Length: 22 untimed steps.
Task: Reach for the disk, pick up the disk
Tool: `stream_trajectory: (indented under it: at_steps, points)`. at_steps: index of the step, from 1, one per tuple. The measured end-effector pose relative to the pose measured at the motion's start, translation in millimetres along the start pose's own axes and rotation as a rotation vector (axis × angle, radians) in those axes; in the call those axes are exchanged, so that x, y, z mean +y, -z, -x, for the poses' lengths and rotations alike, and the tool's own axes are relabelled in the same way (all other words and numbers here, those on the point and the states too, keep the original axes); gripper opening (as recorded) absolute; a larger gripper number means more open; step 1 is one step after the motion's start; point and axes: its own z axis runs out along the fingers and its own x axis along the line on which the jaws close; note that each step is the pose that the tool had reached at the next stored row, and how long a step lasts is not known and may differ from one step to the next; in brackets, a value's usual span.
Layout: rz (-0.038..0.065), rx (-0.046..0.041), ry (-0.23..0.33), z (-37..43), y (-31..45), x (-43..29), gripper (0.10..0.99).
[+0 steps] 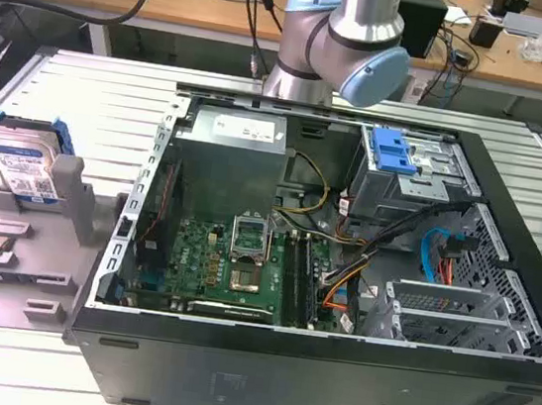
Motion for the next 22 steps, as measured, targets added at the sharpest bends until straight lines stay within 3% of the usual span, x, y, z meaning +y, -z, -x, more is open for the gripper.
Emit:
stream_trajectory:
  at_steps: [10, 22]
  points:
    - [0.000, 0.0072, 0.189, 0.0, 0.0, 0.1, 0.106]
    - [0.000, 0.0112, 0.294, 0.0, 0.0, 0.1, 0.106]
